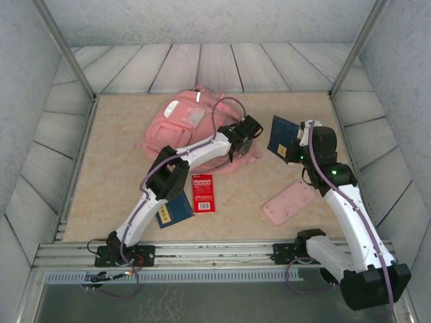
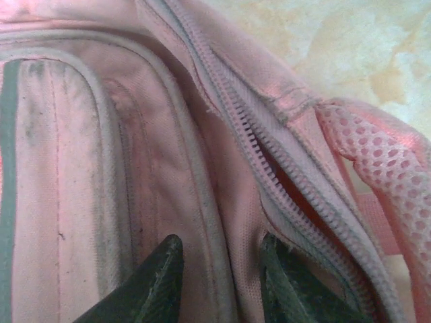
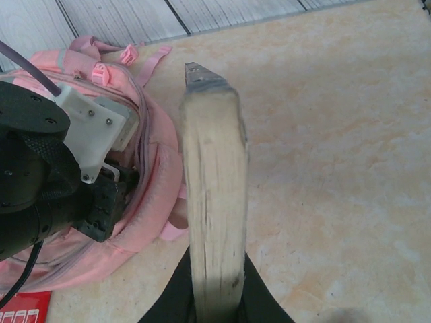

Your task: Pack the student bag

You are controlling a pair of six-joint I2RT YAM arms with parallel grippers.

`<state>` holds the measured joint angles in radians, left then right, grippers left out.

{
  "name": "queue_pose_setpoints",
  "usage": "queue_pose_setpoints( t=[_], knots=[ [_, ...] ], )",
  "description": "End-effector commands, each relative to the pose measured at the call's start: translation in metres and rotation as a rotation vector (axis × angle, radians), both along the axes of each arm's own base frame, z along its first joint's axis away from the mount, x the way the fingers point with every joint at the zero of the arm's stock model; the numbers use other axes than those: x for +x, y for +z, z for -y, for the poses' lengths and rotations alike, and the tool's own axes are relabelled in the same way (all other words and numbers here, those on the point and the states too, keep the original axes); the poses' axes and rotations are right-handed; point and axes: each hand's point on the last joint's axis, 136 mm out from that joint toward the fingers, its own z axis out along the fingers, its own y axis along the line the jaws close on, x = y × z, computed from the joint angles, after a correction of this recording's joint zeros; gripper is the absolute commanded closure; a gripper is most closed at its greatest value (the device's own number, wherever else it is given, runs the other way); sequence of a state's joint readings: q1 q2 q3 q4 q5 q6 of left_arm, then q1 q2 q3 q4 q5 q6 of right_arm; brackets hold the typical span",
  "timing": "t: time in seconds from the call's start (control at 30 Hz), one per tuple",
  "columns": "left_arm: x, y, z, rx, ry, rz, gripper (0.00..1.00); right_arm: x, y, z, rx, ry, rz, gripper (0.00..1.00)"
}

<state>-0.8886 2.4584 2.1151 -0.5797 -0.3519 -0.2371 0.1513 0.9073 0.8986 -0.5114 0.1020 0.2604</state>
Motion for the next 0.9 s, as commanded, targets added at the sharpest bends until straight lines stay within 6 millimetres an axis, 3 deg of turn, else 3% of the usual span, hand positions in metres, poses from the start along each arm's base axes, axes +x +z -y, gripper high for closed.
queue_pose_setpoints(
  t=[0.0, 0.23, 0.57, 0.67, 0.87],
  knots=[
    [0.004, -0.018, -0.033, 0.126, 0.073, -0.015, 0.66, 0.004, 0.015, -0.003, 0.029, 0.010, 0.065, 1.00],
    [0.005, -0.024, -0.038, 0.087, 0.091, -0.064, 0.71, 0.004, 0.013, -0.003, 0.025, 0.011, 0.064, 1.00],
    [0.006, -0.032, -0.057, 0.016, 0.116, -0.178, 1.00, 0.003, 0.011, -0.003, 0.024, 0.010, 0.064, 1.00],
    [0.008, -0.017, -0.057, -0.046, 0.108, -0.194, 1.00, 0.003, 0.012, -0.005, 0.029, 0.020, 0.066, 1.00],
    [0.015, 0.051, -0.059, -0.225, 0.054, -0.195, 1.00, 0.004, 0.008, -0.027, 0.070, 0.144, 0.024, 1.00]
  ],
)
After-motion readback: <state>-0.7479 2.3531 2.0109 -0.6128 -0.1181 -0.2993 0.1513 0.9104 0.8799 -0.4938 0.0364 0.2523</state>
